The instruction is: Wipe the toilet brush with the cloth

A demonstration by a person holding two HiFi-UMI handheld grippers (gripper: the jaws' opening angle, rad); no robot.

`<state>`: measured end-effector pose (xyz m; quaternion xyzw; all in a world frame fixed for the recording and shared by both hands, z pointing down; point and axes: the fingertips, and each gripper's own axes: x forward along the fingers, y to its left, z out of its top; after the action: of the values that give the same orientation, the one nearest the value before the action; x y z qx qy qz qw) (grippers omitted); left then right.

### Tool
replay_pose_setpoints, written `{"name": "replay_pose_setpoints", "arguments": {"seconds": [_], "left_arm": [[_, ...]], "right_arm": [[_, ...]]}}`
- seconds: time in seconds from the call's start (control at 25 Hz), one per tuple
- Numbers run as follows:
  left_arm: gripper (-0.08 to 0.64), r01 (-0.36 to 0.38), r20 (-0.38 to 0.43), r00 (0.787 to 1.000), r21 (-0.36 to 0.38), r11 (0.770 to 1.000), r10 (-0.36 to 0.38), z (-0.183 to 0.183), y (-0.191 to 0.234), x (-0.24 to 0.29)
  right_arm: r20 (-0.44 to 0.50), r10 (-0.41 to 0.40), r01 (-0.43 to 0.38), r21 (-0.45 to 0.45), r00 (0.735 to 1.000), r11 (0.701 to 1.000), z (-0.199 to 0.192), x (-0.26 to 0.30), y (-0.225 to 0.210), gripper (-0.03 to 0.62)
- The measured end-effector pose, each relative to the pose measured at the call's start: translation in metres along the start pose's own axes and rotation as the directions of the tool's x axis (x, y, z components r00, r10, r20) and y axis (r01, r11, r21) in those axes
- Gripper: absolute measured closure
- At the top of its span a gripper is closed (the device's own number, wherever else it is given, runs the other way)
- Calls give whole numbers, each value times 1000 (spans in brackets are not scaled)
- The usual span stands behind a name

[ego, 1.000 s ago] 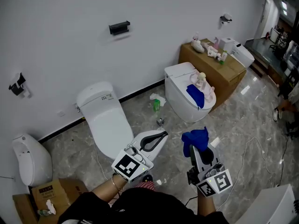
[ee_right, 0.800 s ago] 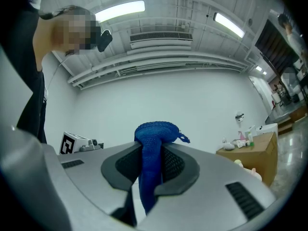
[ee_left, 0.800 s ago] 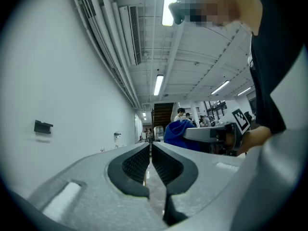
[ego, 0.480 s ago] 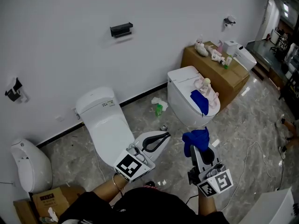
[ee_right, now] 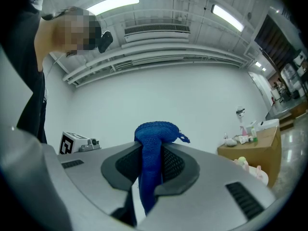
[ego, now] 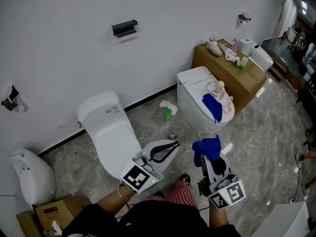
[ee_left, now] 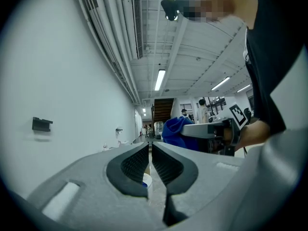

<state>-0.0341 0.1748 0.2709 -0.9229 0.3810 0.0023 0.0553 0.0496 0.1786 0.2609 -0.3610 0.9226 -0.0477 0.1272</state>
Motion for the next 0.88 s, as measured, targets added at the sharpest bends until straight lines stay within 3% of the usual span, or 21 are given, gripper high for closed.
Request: {"name": "replay_pose_setpoints", "arguments": {"seconds": [0.24,0.64,0.88], "left_arm": [[552,-49,-37,998,64,997,51,-7,26,27],[552,-169,-64,983,47,985,172,-16,75,75],[552,-199,-137,969,43,979,203,-32,91,104]], "right_arm": [[-23,79,-79,20,997,997,-4,39,-34,526],[-46,233,-231,57,971,971,-7,104,-91,525],[-60,283,-279,78,957,957,-15,123,-118,525]]}}
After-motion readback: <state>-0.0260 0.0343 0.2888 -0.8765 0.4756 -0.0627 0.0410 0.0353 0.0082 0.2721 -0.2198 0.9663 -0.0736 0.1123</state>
